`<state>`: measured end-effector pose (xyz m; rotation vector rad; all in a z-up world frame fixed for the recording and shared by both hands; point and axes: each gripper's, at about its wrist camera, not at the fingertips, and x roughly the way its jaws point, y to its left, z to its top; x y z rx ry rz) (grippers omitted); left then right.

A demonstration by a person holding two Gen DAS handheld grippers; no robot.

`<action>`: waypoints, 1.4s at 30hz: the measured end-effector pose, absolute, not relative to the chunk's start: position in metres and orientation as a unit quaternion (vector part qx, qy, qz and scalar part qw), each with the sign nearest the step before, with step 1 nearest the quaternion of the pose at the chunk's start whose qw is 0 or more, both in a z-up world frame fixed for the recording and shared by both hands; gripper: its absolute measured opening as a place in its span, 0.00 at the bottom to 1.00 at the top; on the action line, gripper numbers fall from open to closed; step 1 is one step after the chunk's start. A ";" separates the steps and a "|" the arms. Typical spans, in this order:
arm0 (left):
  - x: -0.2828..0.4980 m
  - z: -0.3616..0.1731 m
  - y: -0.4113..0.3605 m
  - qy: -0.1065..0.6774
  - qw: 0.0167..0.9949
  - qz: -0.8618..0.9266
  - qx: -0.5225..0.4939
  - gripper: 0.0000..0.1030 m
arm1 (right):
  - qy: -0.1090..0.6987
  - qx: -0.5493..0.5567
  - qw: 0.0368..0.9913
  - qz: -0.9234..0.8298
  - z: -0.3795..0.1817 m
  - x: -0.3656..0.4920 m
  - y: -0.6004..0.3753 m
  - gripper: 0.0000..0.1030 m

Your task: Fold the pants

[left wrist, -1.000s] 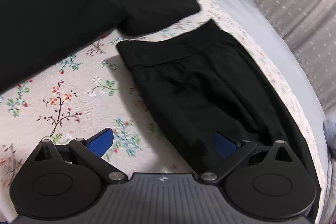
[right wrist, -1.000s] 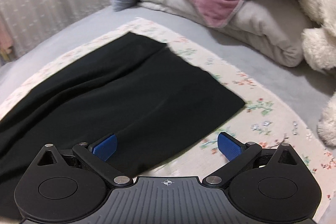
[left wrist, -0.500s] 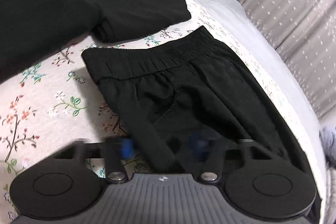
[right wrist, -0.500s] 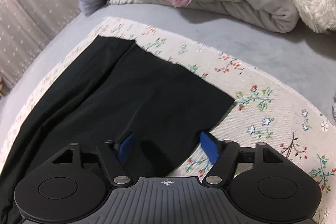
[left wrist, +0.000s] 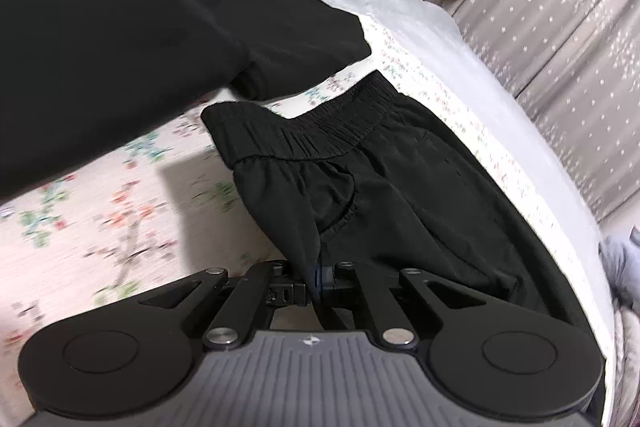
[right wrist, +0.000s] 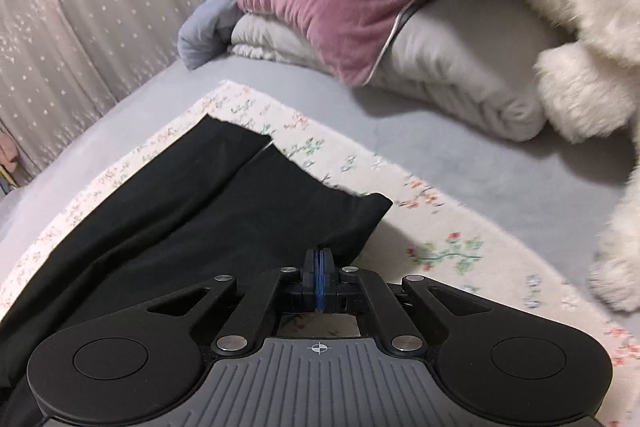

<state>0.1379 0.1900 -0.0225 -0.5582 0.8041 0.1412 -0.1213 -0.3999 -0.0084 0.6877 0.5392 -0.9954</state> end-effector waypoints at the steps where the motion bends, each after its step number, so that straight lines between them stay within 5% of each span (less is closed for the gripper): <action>1: 0.133 -0.022 0.192 0.387 0.880 0.068 -0.266 0.18 | 0.249 0.314 0.791 -0.462 -0.006 -0.127 -0.398 0.00; 16: 0.105 -0.024 0.210 0.403 0.875 0.108 -0.246 0.20 | 0.245 0.248 0.805 -0.479 0.008 -0.146 -0.368 0.00; 25: 0.093 -0.011 0.228 0.380 0.877 0.155 -0.250 0.56 | 0.272 0.234 0.790 -0.497 0.001 -0.145 -0.371 0.02; 33: 0.109 -0.008 0.227 0.376 0.883 0.124 -0.254 0.72 | 0.264 0.206 0.790 -0.513 0.004 -0.143 -0.370 0.10; 38: 0.126 0.004 0.204 0.378 0.900 0.089 -0.199 0.95 | 0.279 0.184 0.808 -0.485 0.002 -0.122 -0.359 0.29; 42: 0.148 0.023 0.190 0.368 0.912 0.087 -0.158 1.00 | 0.295 0.186 0.825 -0.445 -0.004 -0.103 -0.358 0.50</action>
